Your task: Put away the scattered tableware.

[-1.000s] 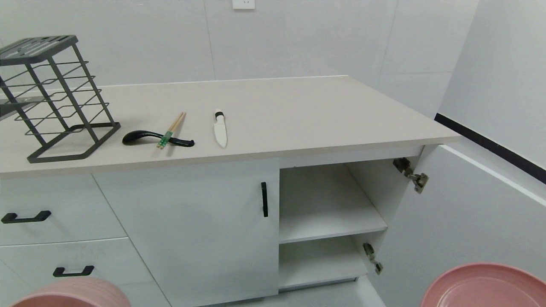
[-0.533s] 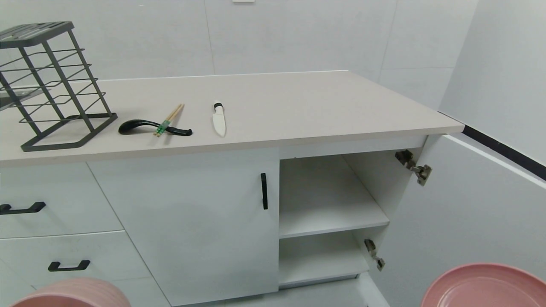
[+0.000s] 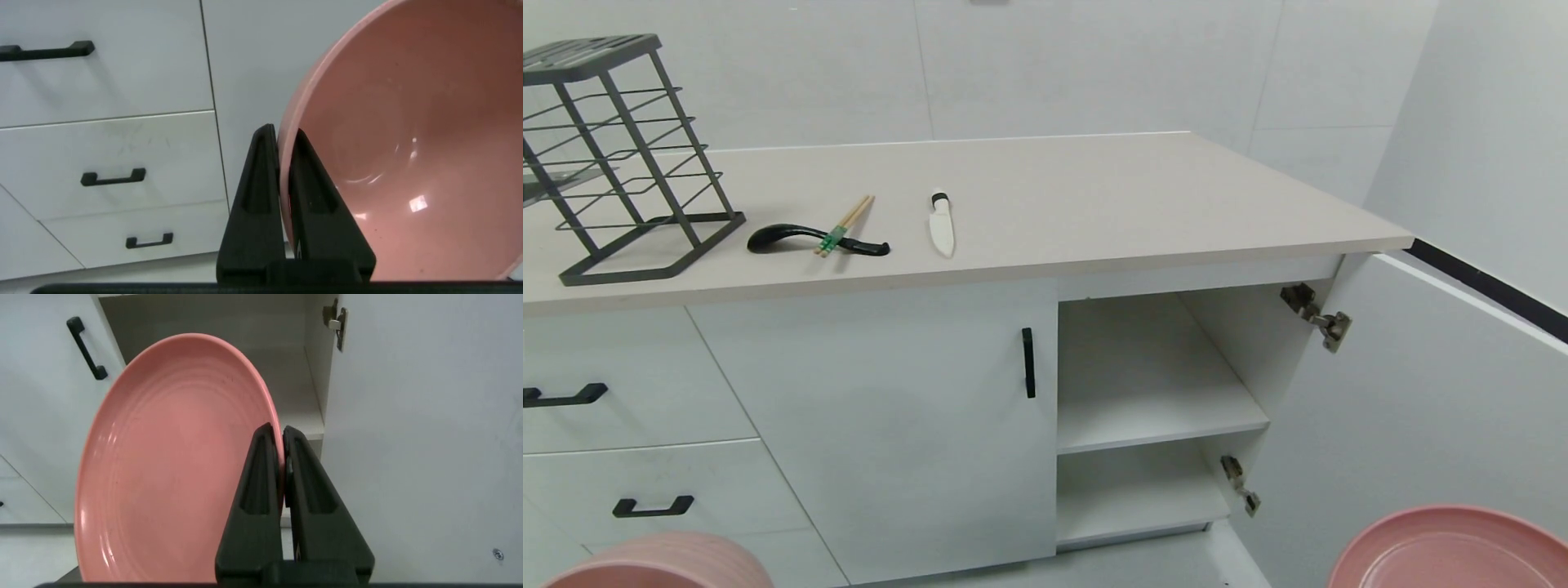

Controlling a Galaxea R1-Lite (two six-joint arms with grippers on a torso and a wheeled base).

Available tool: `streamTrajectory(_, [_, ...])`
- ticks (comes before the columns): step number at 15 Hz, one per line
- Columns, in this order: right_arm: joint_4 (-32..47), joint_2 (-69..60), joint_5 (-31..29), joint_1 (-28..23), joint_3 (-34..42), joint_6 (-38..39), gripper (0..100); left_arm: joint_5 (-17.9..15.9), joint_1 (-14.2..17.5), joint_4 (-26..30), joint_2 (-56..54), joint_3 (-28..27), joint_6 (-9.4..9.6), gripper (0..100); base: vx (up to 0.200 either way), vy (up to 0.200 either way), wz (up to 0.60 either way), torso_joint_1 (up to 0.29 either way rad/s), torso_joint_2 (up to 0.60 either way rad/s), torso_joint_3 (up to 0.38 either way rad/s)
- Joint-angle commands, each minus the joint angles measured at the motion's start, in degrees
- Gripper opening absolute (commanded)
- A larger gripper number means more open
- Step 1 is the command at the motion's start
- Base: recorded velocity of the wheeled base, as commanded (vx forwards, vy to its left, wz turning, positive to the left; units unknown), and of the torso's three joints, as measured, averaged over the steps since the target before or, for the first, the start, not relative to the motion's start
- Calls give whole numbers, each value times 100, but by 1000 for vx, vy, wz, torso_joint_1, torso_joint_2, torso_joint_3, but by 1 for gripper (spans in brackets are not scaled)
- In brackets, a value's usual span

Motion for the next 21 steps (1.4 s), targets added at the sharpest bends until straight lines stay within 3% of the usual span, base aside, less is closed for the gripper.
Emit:
streamTrajectory(1, [3,3,10,-1,0,4,0,1,1,0,7,0,-1,0,0,0,0,0,0,0])
streamTrajectory(4, [-6,3,10,-1,0,-4,0,1,1,0,7,0,-1,0,0,0,0,-98,94,23])
streamTrajectory(11, [-6,11,10,-1,0,4,0,1,1,-9,42,0,8,0,200,0,0,-85,224,82])
streamTrajectory(21, [3,3,54,-1,0,-57,0,1,1,0,16,0,8,0,0,0,0,-1,6,9])
